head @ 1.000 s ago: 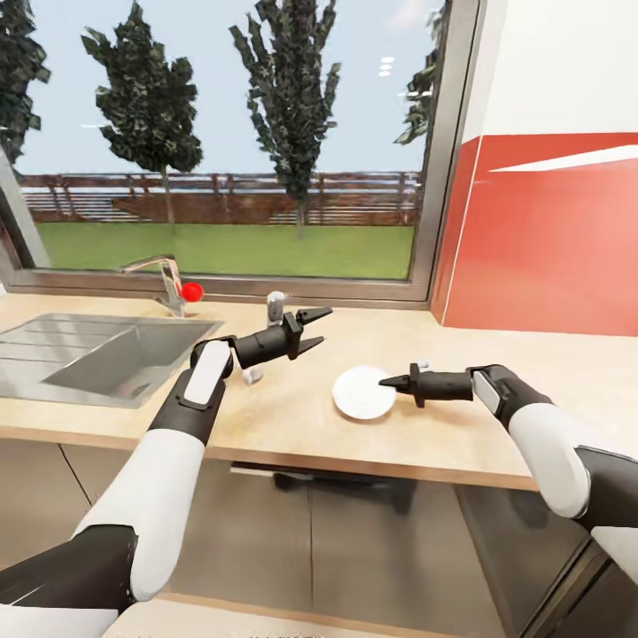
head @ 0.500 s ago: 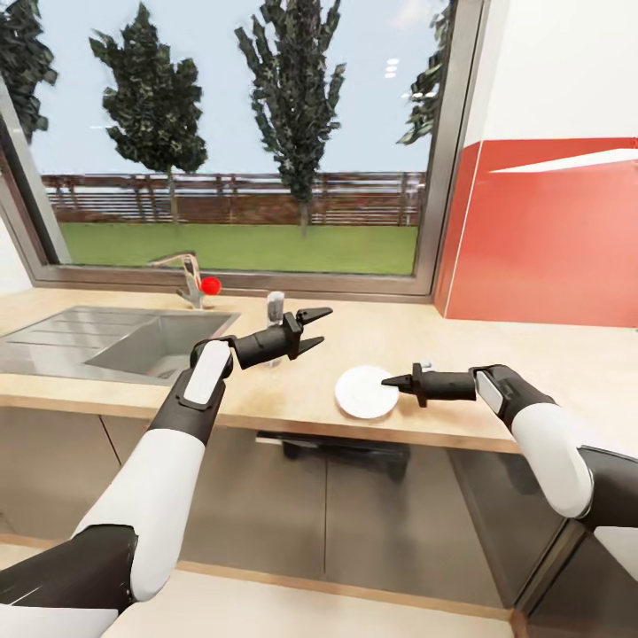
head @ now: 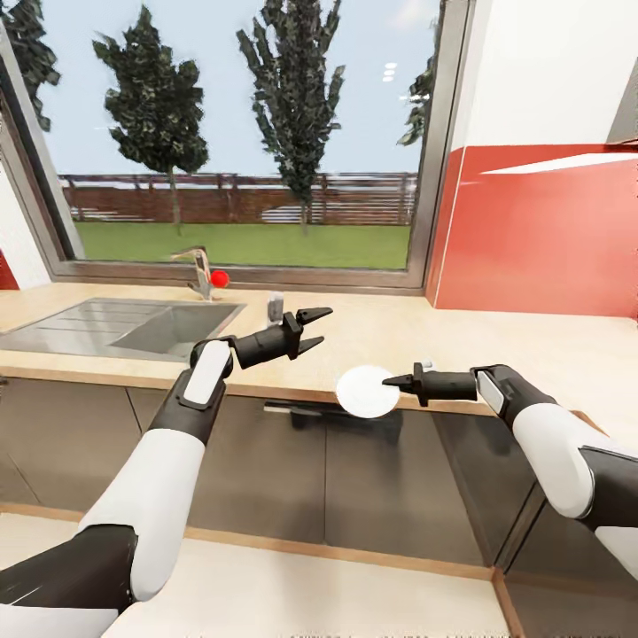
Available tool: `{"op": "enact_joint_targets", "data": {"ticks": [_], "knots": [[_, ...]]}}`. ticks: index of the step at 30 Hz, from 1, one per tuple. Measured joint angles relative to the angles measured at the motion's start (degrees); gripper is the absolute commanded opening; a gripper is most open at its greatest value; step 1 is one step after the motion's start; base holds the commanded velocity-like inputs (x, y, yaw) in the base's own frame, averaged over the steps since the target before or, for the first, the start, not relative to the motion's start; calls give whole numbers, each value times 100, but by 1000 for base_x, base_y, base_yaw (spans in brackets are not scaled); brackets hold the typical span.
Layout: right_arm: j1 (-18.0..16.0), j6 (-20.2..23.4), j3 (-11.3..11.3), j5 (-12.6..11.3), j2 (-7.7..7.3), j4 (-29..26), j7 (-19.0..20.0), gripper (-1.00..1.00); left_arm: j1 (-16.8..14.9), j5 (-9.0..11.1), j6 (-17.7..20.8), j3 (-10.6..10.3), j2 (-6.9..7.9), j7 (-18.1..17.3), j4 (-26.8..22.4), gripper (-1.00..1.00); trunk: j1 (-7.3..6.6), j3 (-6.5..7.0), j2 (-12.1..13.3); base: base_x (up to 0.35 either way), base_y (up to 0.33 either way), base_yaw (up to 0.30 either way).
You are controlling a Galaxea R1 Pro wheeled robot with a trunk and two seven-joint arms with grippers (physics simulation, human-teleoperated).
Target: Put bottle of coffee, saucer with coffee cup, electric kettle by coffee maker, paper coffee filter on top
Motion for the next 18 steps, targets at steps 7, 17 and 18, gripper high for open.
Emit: {"op": "enact_joint_targets", "data": {"ticks": [7,17,18], "knots": [[0,-15,-6,4,-5,0,0,-100,146,-33,5,-1059,533,-1868,-386,100,-1,0,0,-10,0,0],[0,-24,-10,7,-8,-5,-7,-100,1110,-68,-58,-2548,2407,-4149,-1470,100,-1,0,0,-1,0,0],[0,-24,-11,7,-8,-9,-7,-100,1228,-69,-65,-2568,2506,-4191,-1498,100,-1,0,0,0,0,0]]}}
